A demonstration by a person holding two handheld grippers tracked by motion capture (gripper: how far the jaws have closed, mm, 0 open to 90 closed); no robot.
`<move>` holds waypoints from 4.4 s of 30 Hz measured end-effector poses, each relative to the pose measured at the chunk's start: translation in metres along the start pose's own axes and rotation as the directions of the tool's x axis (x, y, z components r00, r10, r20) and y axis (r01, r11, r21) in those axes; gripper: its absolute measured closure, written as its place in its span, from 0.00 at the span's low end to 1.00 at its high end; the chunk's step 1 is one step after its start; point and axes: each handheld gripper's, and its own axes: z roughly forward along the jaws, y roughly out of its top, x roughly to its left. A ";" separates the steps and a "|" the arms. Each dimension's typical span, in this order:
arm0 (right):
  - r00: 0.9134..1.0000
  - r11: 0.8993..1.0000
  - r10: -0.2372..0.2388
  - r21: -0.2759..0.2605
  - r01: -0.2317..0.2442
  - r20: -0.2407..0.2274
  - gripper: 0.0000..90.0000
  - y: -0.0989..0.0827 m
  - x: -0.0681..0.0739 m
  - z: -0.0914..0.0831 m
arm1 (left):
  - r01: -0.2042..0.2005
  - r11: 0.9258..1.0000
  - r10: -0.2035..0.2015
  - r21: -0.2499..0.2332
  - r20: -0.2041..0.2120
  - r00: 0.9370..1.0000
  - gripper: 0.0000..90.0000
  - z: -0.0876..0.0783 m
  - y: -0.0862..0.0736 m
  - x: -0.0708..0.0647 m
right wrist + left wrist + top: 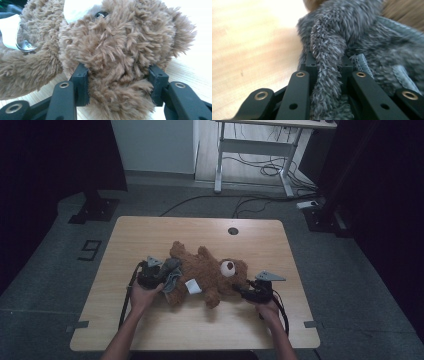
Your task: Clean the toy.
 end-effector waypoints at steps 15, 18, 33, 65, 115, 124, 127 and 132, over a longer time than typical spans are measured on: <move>1.000 1.000 0.016 -0.008 -0.016 0.001 0.53 0.000 0.000 0.000 | -0.048 0.999 0.048 -0.001 0.003 0.999 0.85 0.029 0.048 -0.032; 1.000 1.000 0.014 -0.009 -0.014 0.002 0.53 0.000 0.000 0.000 | -0.036 0.997 0.037 0.065 -0.017 0.999 0.85 0.040 0.036 -0.021; 1.000 1.000 -0.001 0.001 0.001 0.010 0.53 0.000 0.002 0.000 | 0.015 0.990 -0.014 0.137 -0.010 1.000 0.85 0.038 -0.012 0.006; 1.000 1.000 0.005 -0.005 -0.005 0.009 0.35 0.000 0.001 -0.002 | -0.029 0.996 0.027 -0.084 -0.022 0.999 0.84 -0.074 -0.020 0.021; 0.999 0.998 -0.025 -0.064 0.027 0.039 0.31 -0.004 0.003 -0.020 | -0.033 0.999 0.029 -0.035 -0.126 0.992 0.23 -0.109 -0.064 0.045; 0.996 0.993 -0.066 -0.096 0.072 0.063 0.31 -0.001 0.011 -0.032 | -0.047 0.998 0.042 -0.052 -0.082 0.996 0.23 -0.103 -0.052 0.022; 0.994 0.991 -0.087 -0.099 0.094 0.070 0.31 0.000 0.014 -0.035 | -0.050 0.997 0.046 -0.063 -0.062 0.997 0.24 -0.100 -0.048 0.015; 0.993 0.989 -0.096 -0.109 0.103 0.070 0.31 0.000 0.016 -0.039 | -0.073 0.995 0.072 -0.073 -0.015 0.997 0.23 -0.092 -0.045 -0.003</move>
